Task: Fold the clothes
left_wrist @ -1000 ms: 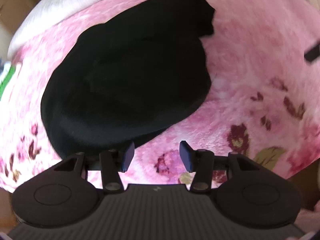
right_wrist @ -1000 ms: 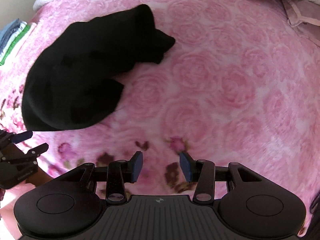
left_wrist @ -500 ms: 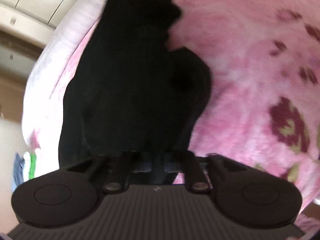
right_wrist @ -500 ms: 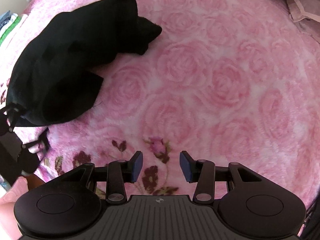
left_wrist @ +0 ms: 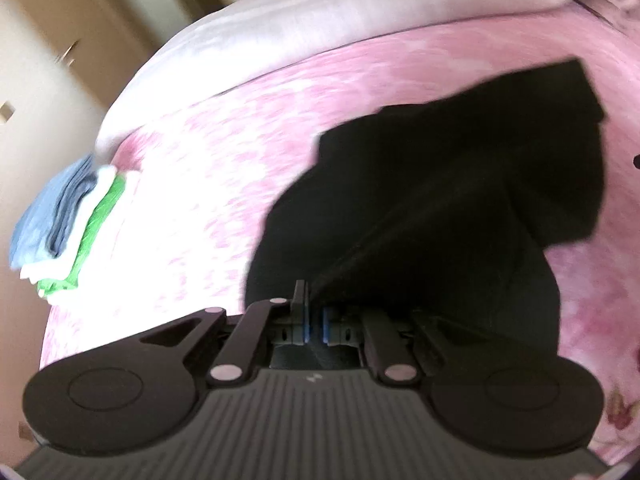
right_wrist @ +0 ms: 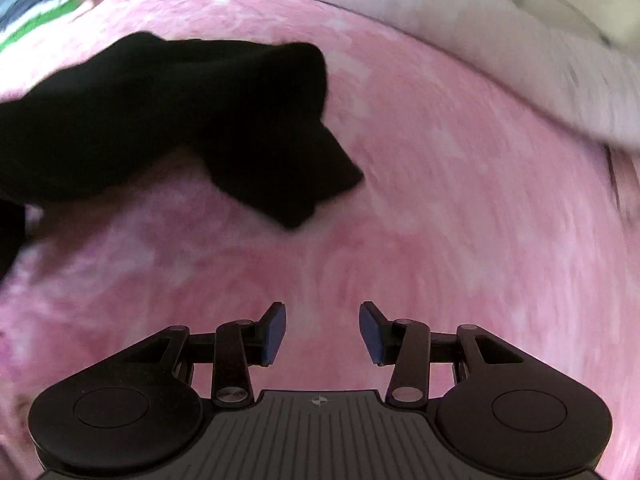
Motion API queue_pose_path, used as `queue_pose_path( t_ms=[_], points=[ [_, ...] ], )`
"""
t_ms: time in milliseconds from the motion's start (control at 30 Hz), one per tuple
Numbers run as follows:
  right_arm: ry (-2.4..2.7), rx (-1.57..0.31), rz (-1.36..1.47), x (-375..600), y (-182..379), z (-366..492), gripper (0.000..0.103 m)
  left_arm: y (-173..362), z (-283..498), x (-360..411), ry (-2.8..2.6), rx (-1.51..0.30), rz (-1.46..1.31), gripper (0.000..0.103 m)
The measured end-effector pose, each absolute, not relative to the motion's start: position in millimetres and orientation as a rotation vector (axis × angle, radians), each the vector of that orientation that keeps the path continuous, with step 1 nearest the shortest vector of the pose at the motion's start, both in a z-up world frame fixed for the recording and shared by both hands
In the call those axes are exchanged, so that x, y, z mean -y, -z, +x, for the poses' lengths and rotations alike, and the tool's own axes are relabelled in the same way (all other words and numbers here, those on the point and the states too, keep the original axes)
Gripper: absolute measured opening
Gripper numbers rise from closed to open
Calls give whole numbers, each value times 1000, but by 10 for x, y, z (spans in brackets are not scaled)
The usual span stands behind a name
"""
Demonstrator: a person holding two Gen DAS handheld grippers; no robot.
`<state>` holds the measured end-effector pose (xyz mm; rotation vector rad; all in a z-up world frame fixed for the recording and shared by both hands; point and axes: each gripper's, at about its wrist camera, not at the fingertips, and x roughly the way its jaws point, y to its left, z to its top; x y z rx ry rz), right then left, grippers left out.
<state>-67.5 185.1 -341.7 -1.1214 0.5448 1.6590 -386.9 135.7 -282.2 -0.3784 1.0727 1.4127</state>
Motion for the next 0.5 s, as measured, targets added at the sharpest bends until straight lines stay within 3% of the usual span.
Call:
queue_pose_path(
  t_ms=[133,267,300,333,500],
  points=[
    [-1705,-271,-1150,-2065,3545,-892,45,2860,-4042,-1485,-1422,-1047,-422,6],
    [-1785,25,-1361,-2091,3784,-1152,45,2890,-4022,-1509,-1422,-1019,-459,6],
    [-1805,33,-1379,-2087,3790,-1167,37,2888,-4026,-1504,-1448,-1009,-457,6],
    [-1826,31,-1391,-2085,3787,-1175,7,2873,-4082,-1514,-1452,-992,-478,6],
    [-1818,-103,-1140,-1988,3071,-998,6,2495,-4245,-1349,-1473,-861,-519,6]
  ],
)
